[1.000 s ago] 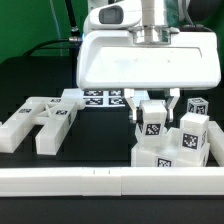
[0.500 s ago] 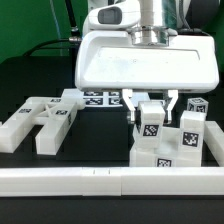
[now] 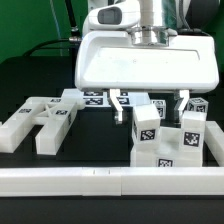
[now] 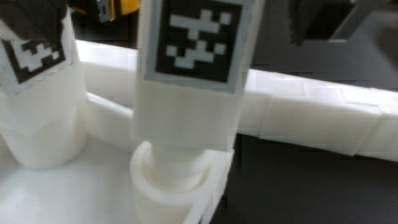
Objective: Assemble chair
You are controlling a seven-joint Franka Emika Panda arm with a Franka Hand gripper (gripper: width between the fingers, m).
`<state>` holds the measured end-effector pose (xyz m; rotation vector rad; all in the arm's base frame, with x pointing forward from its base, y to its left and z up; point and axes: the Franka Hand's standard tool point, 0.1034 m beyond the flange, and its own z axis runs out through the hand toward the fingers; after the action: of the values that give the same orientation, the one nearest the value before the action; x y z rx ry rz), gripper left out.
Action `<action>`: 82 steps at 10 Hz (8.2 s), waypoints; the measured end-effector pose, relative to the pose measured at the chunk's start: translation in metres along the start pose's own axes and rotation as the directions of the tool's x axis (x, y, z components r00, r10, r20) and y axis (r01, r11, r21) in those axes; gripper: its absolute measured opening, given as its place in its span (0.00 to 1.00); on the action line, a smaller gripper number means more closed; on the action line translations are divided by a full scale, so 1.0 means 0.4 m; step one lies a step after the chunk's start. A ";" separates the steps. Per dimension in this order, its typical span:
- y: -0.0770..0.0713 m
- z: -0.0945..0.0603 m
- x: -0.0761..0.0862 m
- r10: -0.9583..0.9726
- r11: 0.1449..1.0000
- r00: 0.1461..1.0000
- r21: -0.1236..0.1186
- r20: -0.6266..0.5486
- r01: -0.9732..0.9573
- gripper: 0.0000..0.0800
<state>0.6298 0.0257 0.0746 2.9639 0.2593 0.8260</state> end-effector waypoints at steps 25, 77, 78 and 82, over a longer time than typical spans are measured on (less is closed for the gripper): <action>0.033 -0.014 0.053 -0.023 0.980 0.799 0.172 0.601 -0.101 0.81; -0.054 -0.017 0.033 0.138 0.982 0.847 0.040 0.514 -0.185 0.65; -0.054 -0.017 0.033 0.139 0.982 0.846 0.040 0.514 -0.185 0.46; -0.054 -0.017 0.033 0.159 0.979 0.843 0.030 0.515 -0.203 0.36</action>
Offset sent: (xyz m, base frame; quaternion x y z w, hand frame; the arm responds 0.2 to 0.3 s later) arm -0.0044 -0.0074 0.0125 0.0042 -0.0140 -0.0178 0.9997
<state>0.6342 0.0495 0.0853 3.1760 -0.0185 0.0058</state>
